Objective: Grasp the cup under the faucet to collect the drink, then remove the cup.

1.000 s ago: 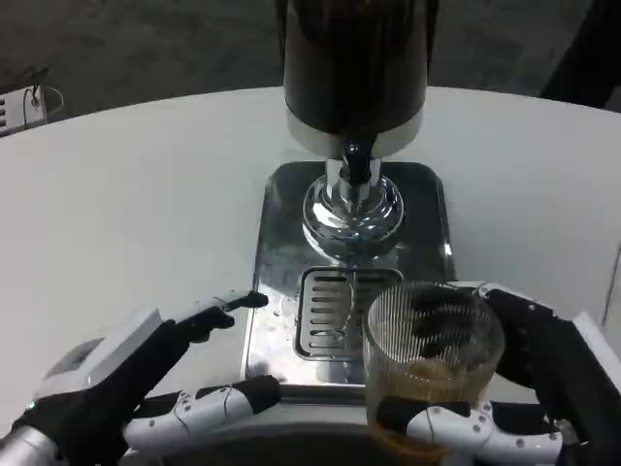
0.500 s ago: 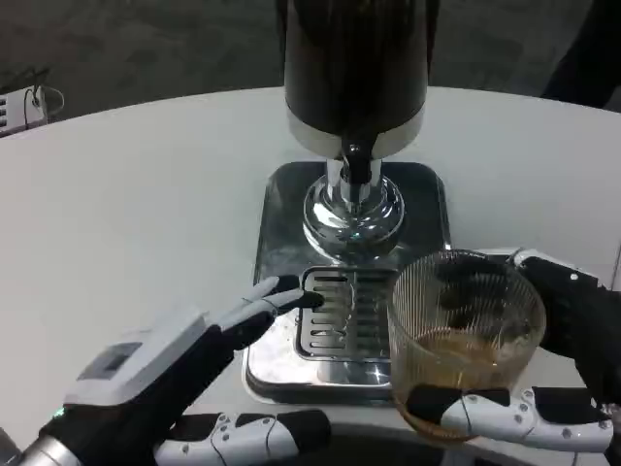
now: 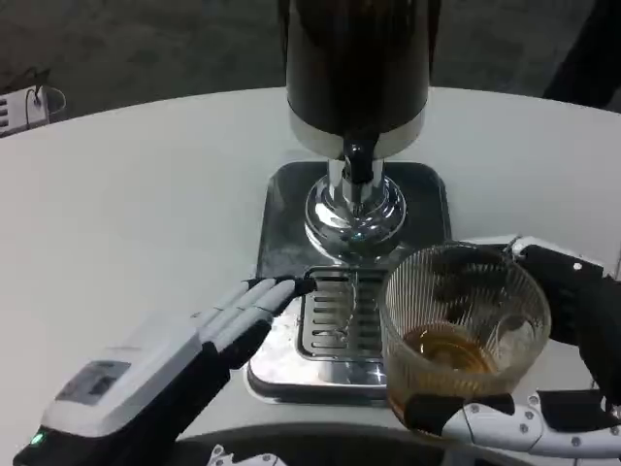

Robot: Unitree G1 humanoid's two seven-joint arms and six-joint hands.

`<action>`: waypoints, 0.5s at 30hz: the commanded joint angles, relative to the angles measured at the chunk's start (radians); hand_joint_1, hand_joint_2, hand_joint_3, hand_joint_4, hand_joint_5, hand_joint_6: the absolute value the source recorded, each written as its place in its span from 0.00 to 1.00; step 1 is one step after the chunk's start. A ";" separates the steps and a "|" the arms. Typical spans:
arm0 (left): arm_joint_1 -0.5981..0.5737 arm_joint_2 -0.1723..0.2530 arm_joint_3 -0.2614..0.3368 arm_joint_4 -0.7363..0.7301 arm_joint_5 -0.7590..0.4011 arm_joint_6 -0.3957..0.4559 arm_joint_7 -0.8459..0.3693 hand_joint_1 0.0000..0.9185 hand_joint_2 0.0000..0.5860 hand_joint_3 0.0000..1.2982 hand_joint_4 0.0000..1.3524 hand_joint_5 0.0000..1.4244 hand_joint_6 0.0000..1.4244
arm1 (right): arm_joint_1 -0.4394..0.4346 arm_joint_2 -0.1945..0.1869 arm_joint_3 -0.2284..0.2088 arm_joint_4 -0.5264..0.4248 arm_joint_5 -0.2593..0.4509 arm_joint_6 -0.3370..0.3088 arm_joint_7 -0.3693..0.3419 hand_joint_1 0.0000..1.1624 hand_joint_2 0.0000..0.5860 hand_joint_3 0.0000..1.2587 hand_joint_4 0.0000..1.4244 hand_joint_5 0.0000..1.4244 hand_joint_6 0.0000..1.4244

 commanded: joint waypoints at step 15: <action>0.024 -0.010 0.008 -0.022 0.035 0.016 -0.007 0.00 0.12 0.00 0.00 0.00 0.03 | -0.011 -0.005 -0.009 -0.033 0.008 -0.042 0.005 0.85 0.29 0.84 0.90 0.98 1.00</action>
